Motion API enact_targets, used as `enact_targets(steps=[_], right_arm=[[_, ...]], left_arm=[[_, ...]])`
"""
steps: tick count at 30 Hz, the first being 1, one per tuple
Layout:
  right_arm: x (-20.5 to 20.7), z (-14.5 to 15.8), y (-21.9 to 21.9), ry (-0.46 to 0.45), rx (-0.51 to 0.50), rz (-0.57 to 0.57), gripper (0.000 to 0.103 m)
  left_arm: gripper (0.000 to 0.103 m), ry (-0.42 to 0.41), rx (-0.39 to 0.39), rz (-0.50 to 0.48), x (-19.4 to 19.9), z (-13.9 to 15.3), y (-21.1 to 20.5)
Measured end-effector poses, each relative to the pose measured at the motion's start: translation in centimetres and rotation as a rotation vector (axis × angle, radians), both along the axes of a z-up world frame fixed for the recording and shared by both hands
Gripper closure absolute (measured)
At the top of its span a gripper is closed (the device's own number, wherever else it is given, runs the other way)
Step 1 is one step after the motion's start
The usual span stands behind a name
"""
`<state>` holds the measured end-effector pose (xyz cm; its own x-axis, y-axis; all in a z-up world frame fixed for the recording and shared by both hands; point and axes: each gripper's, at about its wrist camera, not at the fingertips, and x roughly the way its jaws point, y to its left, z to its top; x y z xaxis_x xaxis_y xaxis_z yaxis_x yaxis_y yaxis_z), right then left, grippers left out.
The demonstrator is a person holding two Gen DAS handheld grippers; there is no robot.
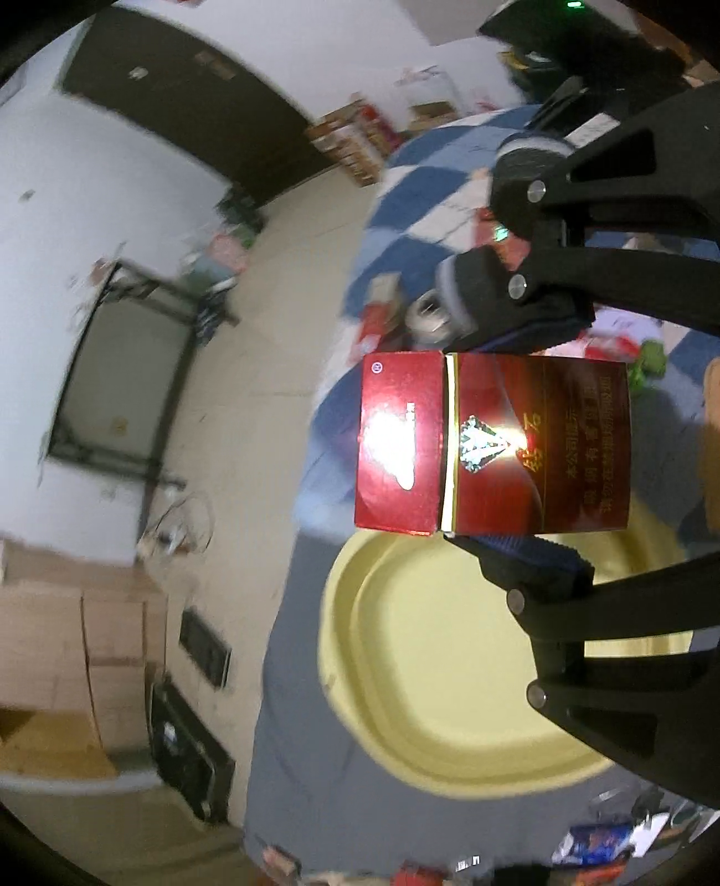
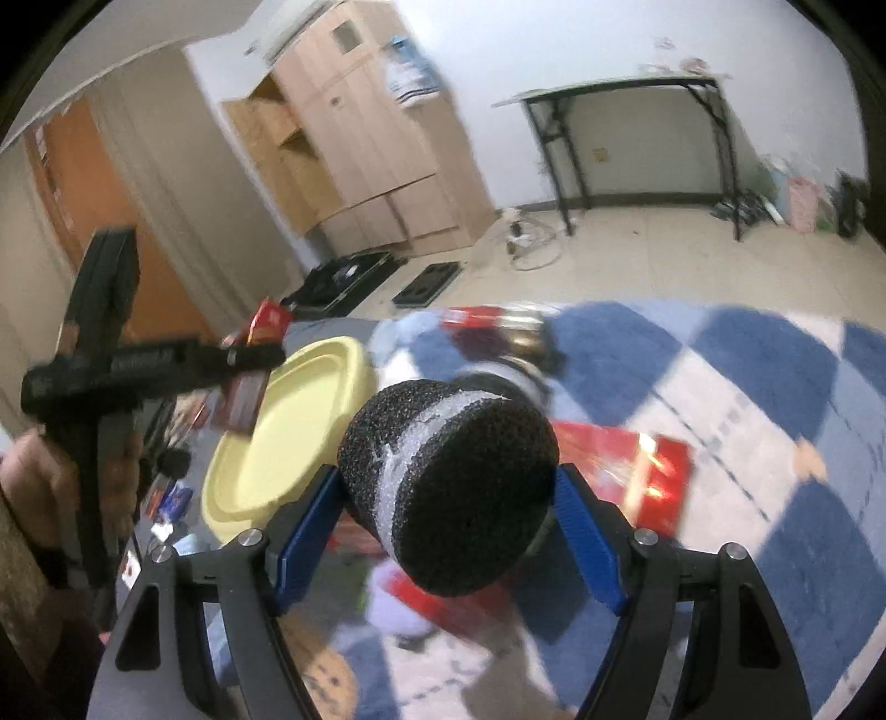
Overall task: Organize rigid objects
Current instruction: 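Carry both into the yellow tray and open both tools to release them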
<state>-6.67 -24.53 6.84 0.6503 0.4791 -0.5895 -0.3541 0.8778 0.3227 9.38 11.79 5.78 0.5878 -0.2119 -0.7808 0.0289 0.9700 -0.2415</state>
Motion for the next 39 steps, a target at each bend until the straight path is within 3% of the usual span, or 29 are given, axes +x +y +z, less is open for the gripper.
enact_targets(steps=[6, 12, 14, 20, 25, 29, 33, 38, 39], right_arm=[[2.9, 4.5, 9.6, -0.076, -0.113, 0.142, 0.027], [8.2, 3.6, 19.8, -0.021, -0.196, 0.252, 0.027], [9.8, 2.7, 22.4, 0.003, -0.247, 0.272, 0.027], [13.7, -1.1, 27.7, 0.059, -0.423, 0.324, 0.027], [16.4, -2.8, 30.7, 0.052, -0.486, 0.343, 0.027], [17.2, -3.4, 32.3, 0.027, -0.504, 0.345, 0.026], [16.4, -4.3, 33.1, -0.025, -0.554, 0.361, 0.025], [16.4, -5.1, 33.0, -0.019, -0.503, 0.369, 0.024], [16.4, -5.2, 32.7, -0.018, -0.497, 0.371, 0.02]], left_arm=[[0.046, 0.036, 0.02, 0.166, 0.9, -0.1, 8.6], [0.046, 0.125, -0.012, 0.31, 1.8, -4.5, 16.0], [0.046, 0.171, -0.061, 0.346, 2.2, -6.6, 17.4], [0.046, 0.249, -0.057, 0.301, 3.8, -10.0, 16.7], [0.046, 0.282, -0.057, 0.285, 5.1, -11.3, 16.5], [0.046, 0.328, -0.054, 0.302, 5.7, -12.7, 16.4], [0.045, 0.329, -0.107, 0.342, 5.6, -13.1, 17.2], [0.043, 0.326, -0.131, 0.353, 5.3, -13.2, 17.4], [0.039, 0.326, -0.139, 0.353, 5.4, -13.0, 17.2]])
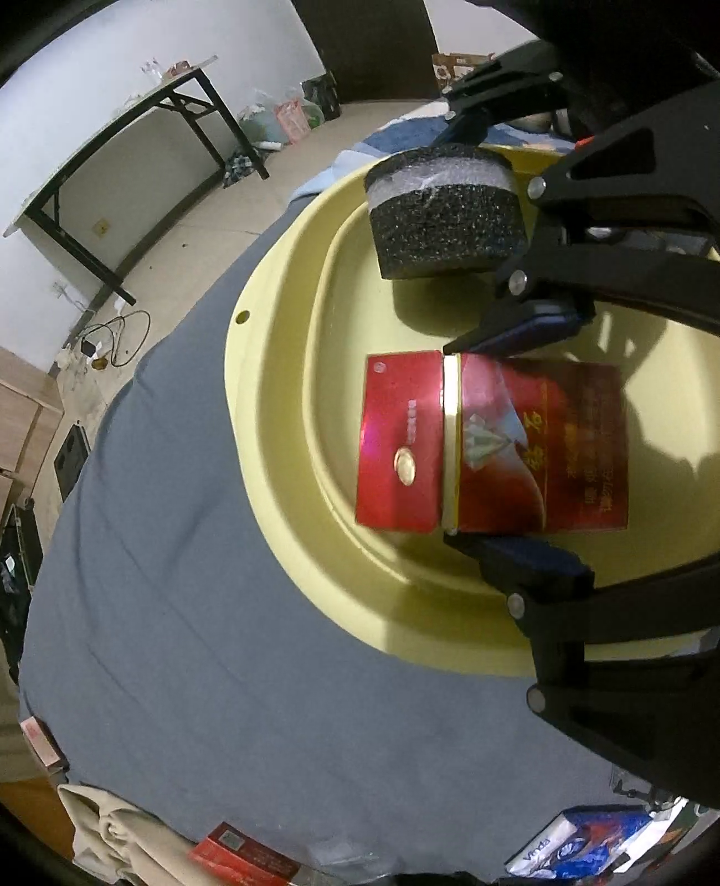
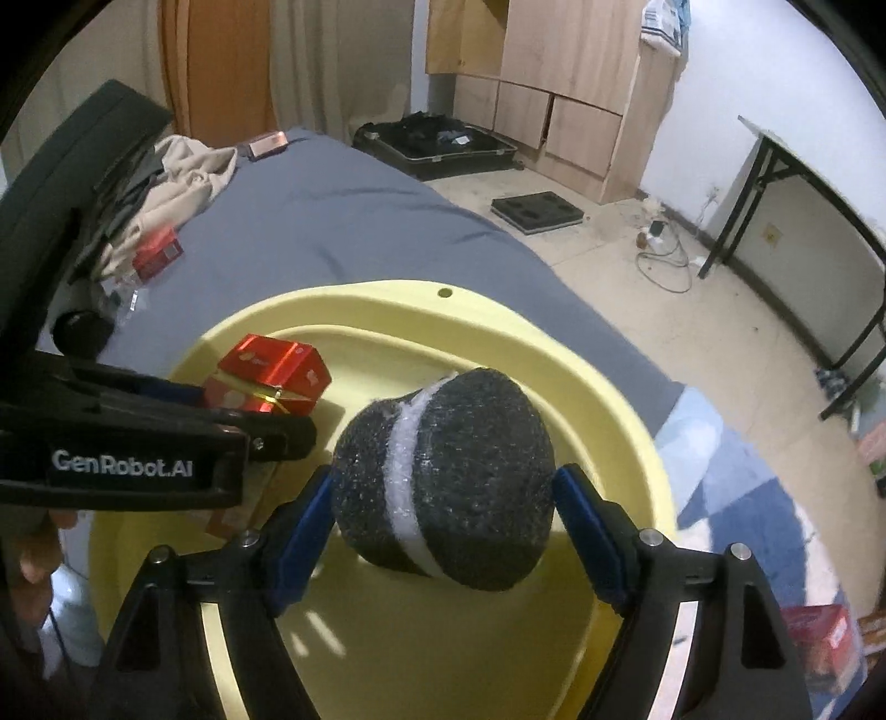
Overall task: Organize rigid objects
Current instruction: 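Carry both into the yellow tray and open both tools to release them, then grasp the red lighter with the left tool while the right tool grasps the HONGQIQU box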
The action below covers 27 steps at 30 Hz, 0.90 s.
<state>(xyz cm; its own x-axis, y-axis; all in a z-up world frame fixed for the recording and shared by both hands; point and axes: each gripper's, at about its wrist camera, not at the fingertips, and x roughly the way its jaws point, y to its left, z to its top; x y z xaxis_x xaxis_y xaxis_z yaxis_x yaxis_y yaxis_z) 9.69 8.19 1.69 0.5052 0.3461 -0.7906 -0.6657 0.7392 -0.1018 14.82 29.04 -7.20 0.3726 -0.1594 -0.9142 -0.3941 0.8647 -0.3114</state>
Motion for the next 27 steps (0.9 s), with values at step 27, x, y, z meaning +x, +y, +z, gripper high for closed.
enact_targets(steps=[27], right_arm=[[-15.4, 5.6, -34.7, -0.024, 0.335, -0.503, 0.0]], left_arm=[[0.0, -0.198, 0.134, -0.411, -5.3, 10.5, -20.7]])
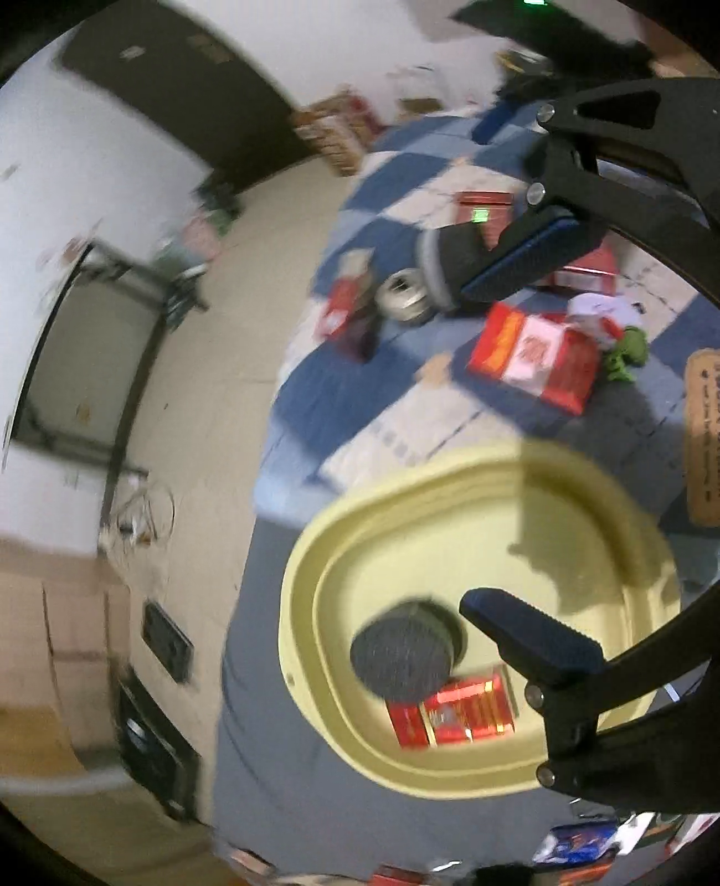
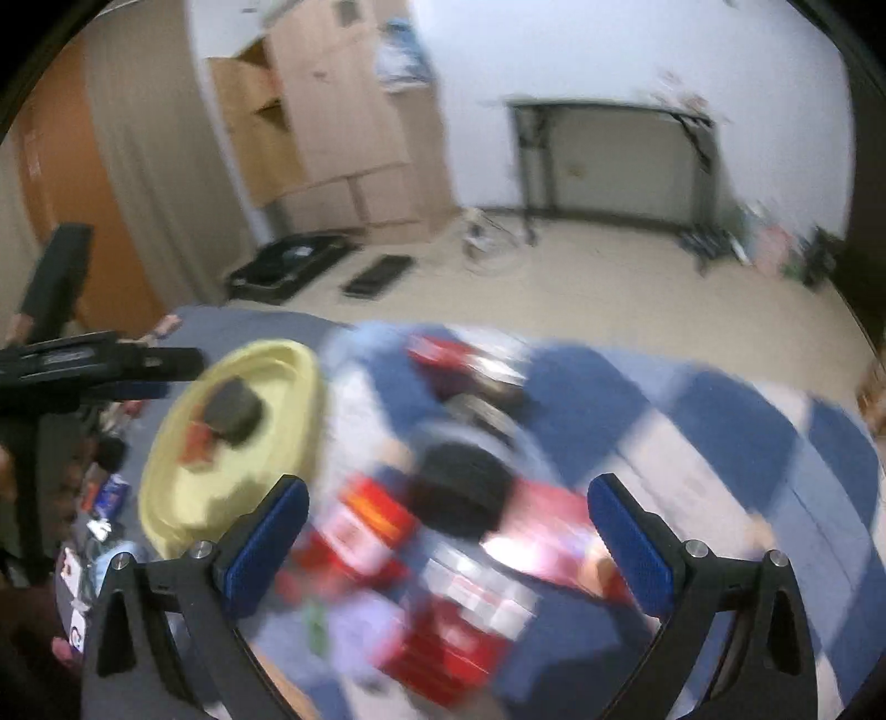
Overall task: Organize rigid objects
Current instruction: 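Grasp the red lighter with the left tool while the right tool grasps the HONGQIQU box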
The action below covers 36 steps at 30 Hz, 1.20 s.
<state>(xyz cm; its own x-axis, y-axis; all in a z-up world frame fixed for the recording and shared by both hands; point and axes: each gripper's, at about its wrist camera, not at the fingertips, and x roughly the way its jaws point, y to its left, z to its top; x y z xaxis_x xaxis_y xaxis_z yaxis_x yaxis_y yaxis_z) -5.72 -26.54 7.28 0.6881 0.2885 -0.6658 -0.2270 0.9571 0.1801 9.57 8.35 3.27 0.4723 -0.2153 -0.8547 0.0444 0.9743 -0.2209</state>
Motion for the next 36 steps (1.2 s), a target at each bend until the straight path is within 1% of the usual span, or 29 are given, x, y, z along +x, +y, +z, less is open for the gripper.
enact_targets(steps=[2, 4, 5, 6, 8, 10, 12, 15, 17, 19, 20, 21, 22, 23, 26, 27, 28, 29, 30, 31, 33, 34, 36], right_arm=[[-0.7, -1.4, -2.3, 0.047, 0.011, -0.045, 0.0], [-1.5, -2.6, -3.3, 0.082, 0.033, -0.066, 0.0], [-1.9, -3.2, -3.5, 0.096, 0.057, -0.07, 0.0], [-2.2, -3.7, -3.7, 0.108, 0.084, -0.073, 0.0], [-2.4, -4.7, -4.0, 0.145, 0.143, -0.083, 0.0], [-1.4, -5.0, -3.0, 0.163, 0.167, -0.071, 0.0], [-0.8, -5.4, -1.8, 0.186, 0.158, -0.048, 0.0], [-0.4, -5.9, -0.4, 0.183, 0.169, -0.034, 0.0], [-0.1, -5.9, -0.1, 0.177, 0.155, -0.032, 0.0], [0.8, -6.9, 0.0, 0.19, 0.149, -0.036, 0.001], [1.2, -7.2, -0.1, 0.202, 0.154, -0.045, 0.001], [1.5, -7.5, -0.3, 0.213, 0.17, -0.052, 0.001], [1.8, -7.7, 0.0, 0.221, 0.179, -0.056, 0.001], [2.1, -7.9, 0.1, 0.233, 0.186, -0.062, 0.001], [2.8, -8.5, 0.5, 0.265, 0.188, -0.059, 0.006], [3.1, -8.8, 0.9, 0.277, 0.181, -0.053, 0.011], [3.4, -9.0, 1.2, 0.285, 0.167, -0.046, 0.018], [3.7, -9.1, 1.5, 0.289, 0.153, -0.041, 0.019], [3.7, -9.2, 1.6, 0.289, 0.143, -0.041, 0.021], [3.9, -9.3, 1.7, 0.287, 0.143, -0.04, 0.026], [4.0, -9.3, 1.5, 0.28, 0.142, -0.039, 0.034], [4.1, -9.3, 1.3, 0.278, 0.149, -0.037, 0.038], [4.0, -9.2, 0.8, 0.276, 0.17, -0.042, 0.042]], left_arm=[[0.0, 0.024, 0.056, -0.076, -0.3, -0.9, -2.2], [0.0, 0.036, 0.086, -0.14, -1.1, -1.6, -3.7], [0.0, 0.046, 0.103, -0.189, -1.5, -2.2, -4.5], [0.0, 0.059, 0.121, -0.217, -1.7, -2.6, -5.1], [0.001, 0.093, 0.16, -0.252, -2.0, -3.4, -6.1], [0.001, 0.12, 0.157, -0.294, -2.4, -4.1, -6.6], [0.003, 0.135, 0.155, -0.346, -2.9, -4.6, -7.3], [0.013, 0.16, 0.149, -0.395, -3.0, -5.1, -7.9], [0.017, 0.175, 0.145, -0.412, -3.0, -5.5, -8.2], [0.026, 0.211, 0.141, -0.436, -3.0, -6.3, -8.3], [0.028, 0.224, 0.148, -0.442, -3.0, -6.5, -8.5], [0.033, 0.232, 0.158, -0.449, -3.1, -6.7, -8.6], [0.037, 0.239, 0.15, -0.46, -3.2, -6.9, -8.8], [0.038, 0.244, 0.132, -0.472, -3.3, -6.9, -9.0], [0.038, 0.243, 0.118, -0.482, -3.1, -7.1, -9.4], [0.039, 0.248, 0.107, -0.477, -2.9, -7.3, -9.5], [0.044, 0.257, 0.093, -0.472, -2.6, -7.5, -9.5], [0.048, 0.268, 0.084, -0.467, -2.4, -7.9, -9.6], [0.057, 0.275, 0.088, -0.466, -2.3, -8.2, -9.6], [0.069, 0.285, 0.093, -0.465, -2.1, -8.5, -9.7], [0.076, 0.283, 0.094, -0.458, -2.0, -8.7, -9.7], [0.083, 0.278, 0.084, -0.458, -1.9, -8.6, -9.6], [0.089, 0.269, 0.064, -0.461, -2.0, -8.3, -9.9]])
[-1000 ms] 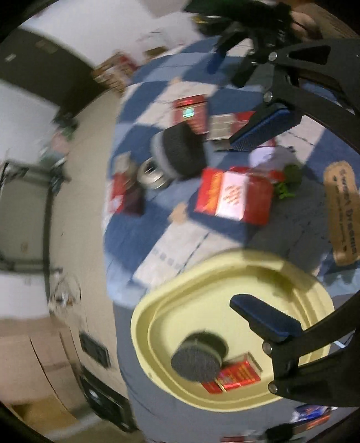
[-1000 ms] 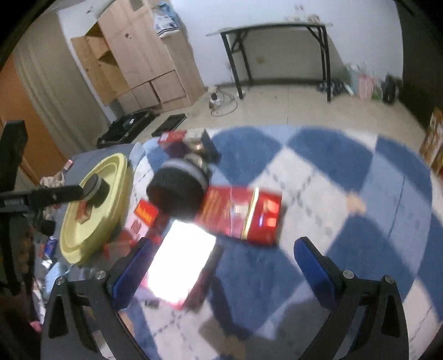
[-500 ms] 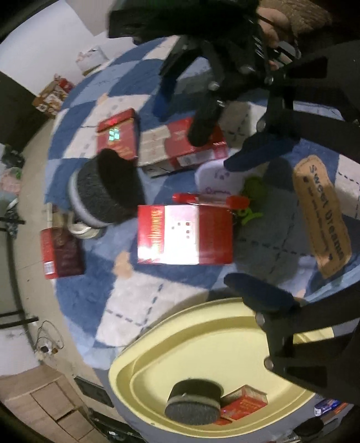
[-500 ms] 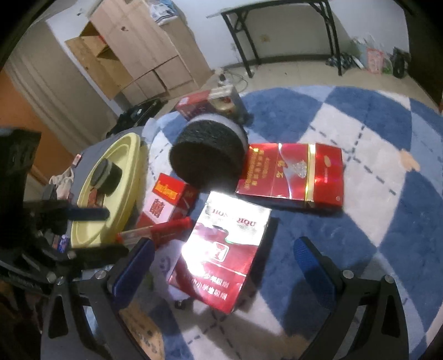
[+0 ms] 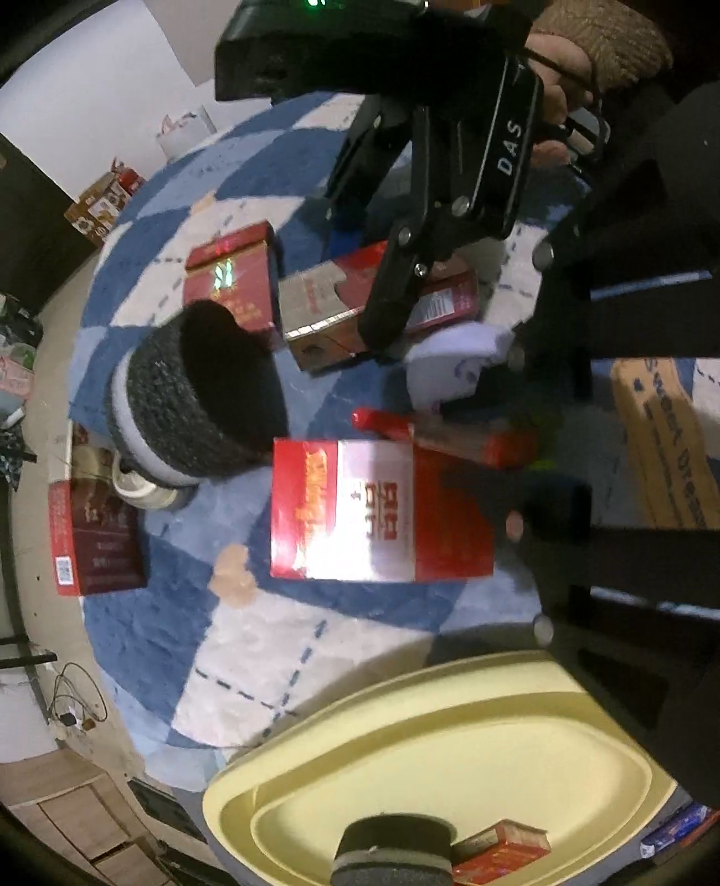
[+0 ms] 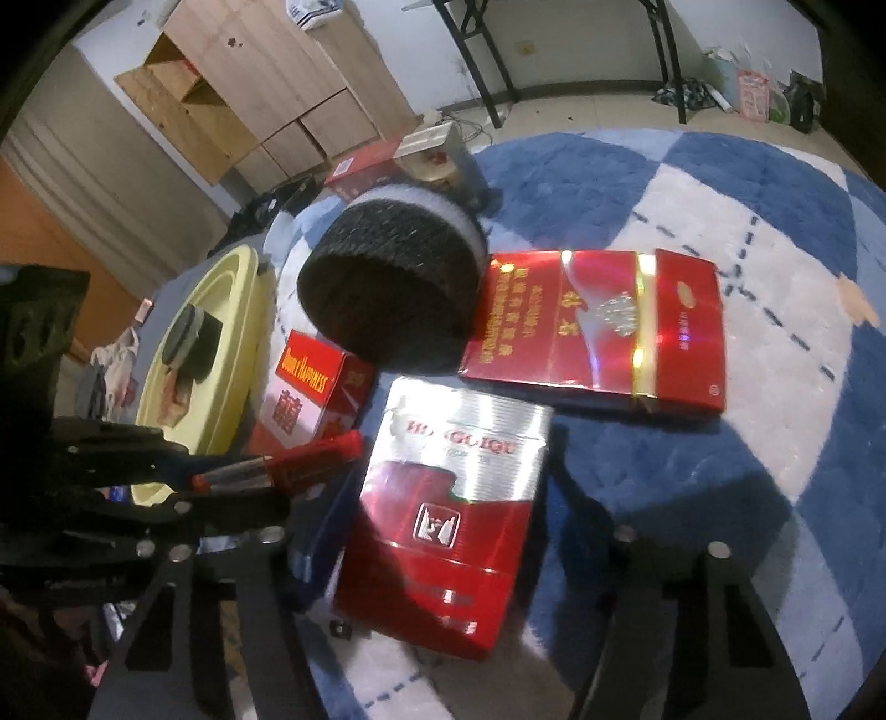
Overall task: Organize rigid objects
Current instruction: 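Grasp the red lighter with the left tool while the right tool grasps the HONGQIQU box, then carry the lighter and HONGQIQU box into the yellow tray and release both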
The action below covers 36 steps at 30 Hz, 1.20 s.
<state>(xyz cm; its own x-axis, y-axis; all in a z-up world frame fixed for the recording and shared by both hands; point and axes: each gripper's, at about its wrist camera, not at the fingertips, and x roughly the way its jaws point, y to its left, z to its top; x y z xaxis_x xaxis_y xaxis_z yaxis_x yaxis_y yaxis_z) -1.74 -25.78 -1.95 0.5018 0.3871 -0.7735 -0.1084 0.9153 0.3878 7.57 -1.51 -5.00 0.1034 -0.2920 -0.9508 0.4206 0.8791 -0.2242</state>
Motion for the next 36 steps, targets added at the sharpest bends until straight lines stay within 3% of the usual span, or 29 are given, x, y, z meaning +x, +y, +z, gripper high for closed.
enact_targets(steps=[17, 25, 30, 36], right_arm=[[-3.0, 1.7, -2.0, -0.07, -0.041, -0.022, 0.046], [-3.7, 2.9, -2.0, -0.115, -0.073, 0.001, 0.046], [-3.5, 3.4, -1.5, -0.125, -0.071, 0.025, 0.046], [-2.1, 6.8, 4.2, -0.205, -0.111, 0.167, 0.046]], left_arm=[[0.092, -0.098, -0.069, -0.004, -0.3, 3.6, 1.1], [0.092, -0.173, -0.134, 0.075, 0.3, 6.2, 3.8], [0.092, -0.266, -0.134, 0.191, 0.8, 9.2, 8.0], [0.092, -0.412, -0.071, 0.426, 0.4, 12.4, 17.5]])
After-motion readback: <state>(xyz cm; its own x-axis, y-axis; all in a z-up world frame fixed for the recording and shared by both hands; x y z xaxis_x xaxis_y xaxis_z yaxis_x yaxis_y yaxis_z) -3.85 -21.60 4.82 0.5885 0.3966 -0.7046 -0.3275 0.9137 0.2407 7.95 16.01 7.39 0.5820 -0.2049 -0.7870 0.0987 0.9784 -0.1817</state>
